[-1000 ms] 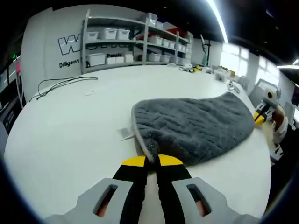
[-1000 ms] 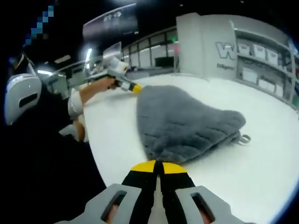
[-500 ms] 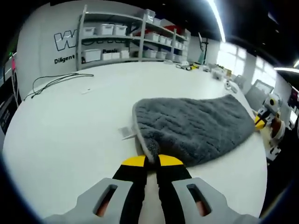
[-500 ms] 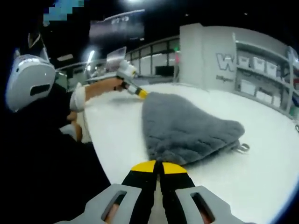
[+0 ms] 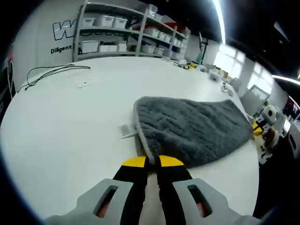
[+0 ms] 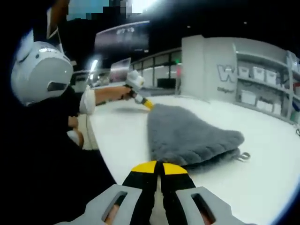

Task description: Open the folded towel by lifting each exposed corner and separating the folded layers until the towel lies flat within the target outline without major curled edges

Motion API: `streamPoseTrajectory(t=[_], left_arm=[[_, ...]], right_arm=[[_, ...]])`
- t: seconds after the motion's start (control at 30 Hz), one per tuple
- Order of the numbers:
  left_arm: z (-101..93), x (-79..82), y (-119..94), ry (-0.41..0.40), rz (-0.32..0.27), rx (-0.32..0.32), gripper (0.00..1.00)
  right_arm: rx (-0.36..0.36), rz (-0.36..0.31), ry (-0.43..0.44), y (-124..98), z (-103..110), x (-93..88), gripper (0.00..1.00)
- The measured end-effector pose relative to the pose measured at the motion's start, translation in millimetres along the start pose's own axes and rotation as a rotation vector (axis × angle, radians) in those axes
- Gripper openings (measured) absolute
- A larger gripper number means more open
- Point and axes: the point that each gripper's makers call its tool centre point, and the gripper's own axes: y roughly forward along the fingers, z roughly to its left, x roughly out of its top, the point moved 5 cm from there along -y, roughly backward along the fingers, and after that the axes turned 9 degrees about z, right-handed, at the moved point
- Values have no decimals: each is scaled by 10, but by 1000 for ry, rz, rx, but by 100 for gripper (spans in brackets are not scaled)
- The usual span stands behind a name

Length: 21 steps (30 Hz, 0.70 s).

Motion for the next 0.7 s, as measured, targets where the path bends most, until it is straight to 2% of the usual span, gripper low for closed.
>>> streamPoseTrajectory(t=[0.2, 0.3, 0.5, 0.6, 0.7], left_arm=[[-4, 57, 16, 15, 14, -8, 7], [-16, 125, 42, 52, -6, -29, 7], [23, 261, 134, 28, -30, -69, 7], [7, 328, 186, 80, -35, -54, 7], [28, 378, 226, 90, -30, -54, 7]], right_arm=[[-22, -8, -12, -25, 65, 53, 0], [-25, 7, -19, -10, 79, 41, 0], [-4, 15, -23, 10, 138, 61, 0], [0, 13, -22, 13, 151, 75, 0], [6, 15, -23, 31, 165, 78, 0]])
